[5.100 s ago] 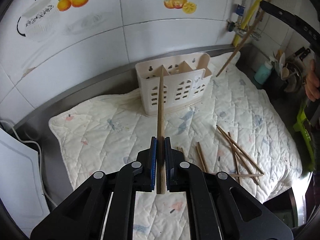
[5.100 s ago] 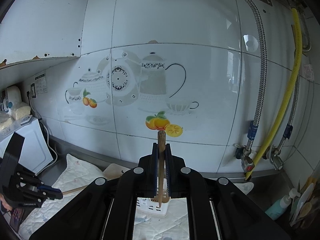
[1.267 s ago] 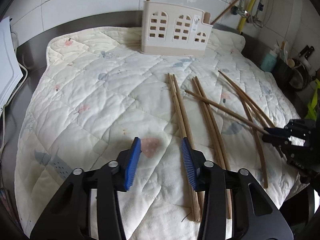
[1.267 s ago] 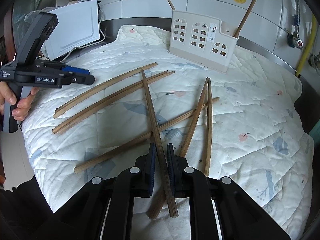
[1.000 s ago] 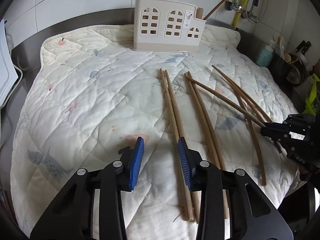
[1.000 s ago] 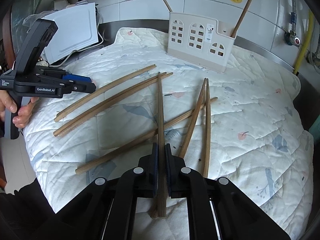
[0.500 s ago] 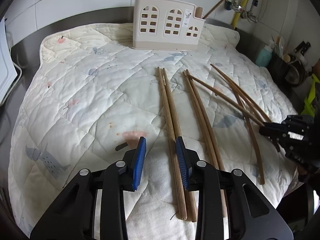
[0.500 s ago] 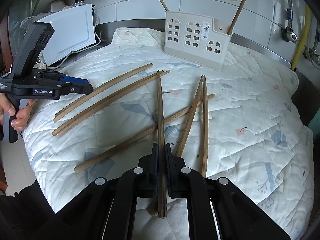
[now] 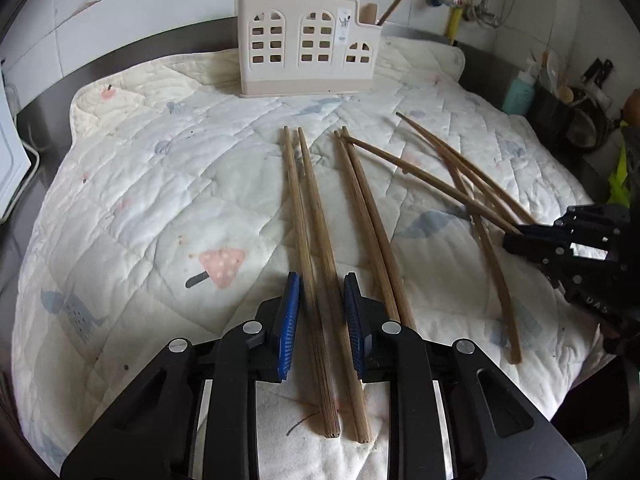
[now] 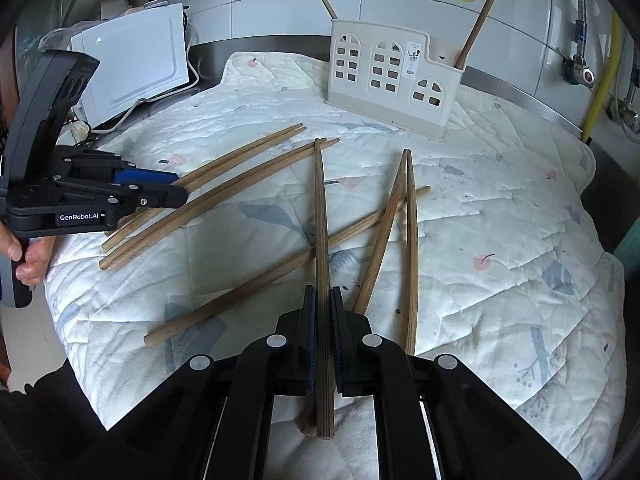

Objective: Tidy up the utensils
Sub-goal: 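Close the right gripper on a chopstick while the left gripper positions around a chopstick pair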

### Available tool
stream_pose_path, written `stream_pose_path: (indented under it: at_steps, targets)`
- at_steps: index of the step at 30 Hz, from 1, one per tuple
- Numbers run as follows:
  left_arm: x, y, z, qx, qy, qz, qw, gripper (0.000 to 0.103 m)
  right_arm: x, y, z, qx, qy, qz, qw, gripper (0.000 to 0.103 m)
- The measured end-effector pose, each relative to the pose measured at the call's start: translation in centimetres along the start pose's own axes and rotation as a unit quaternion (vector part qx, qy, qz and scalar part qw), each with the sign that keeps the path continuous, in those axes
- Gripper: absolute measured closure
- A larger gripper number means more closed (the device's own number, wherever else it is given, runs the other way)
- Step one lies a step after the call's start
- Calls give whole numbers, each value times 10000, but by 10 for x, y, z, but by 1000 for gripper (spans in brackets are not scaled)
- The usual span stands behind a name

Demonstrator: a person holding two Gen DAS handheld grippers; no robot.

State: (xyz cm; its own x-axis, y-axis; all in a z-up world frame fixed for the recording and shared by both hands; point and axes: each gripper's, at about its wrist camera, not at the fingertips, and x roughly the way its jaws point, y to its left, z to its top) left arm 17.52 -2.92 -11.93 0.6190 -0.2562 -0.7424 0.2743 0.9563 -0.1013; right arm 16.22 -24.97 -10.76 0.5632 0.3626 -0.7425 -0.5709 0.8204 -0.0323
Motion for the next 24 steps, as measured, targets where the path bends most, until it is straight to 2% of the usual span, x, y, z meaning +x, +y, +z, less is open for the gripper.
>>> stream_pose_path:
  at_steps: [5, 8, 10, 15, 19, 24]
  targets:
    - [-8, 15, -4, -370, -70, -542, 9978, 81, 0, -2, -1, 51, -13, 37, 10000, 96]
    - [-19, 16, -3, -418, -262, -688, 9964, 81, 0, -2, 0, 67, -13, 41, 10000, 96]
    - [-22, 19, -1, -478, -313, -607, 9965, 81, 0, -2, 0, 75, -7, 42, 10000, 96]
    - [-12, 25, -4, -553, -112, -448, 9974, 81, 0, -2, 1, 78, -4, 41, 10000, 96]
    - [-7, 19, -7, -346, -8, -179, 9992, 81, 0, -2, 0, 62, -6, 26, 10000, 96]
    - [-5, 0, -7, 101, 41, 388, 9992, 82, 0, -2, 0, 86, -14, 27, 10000, 96]
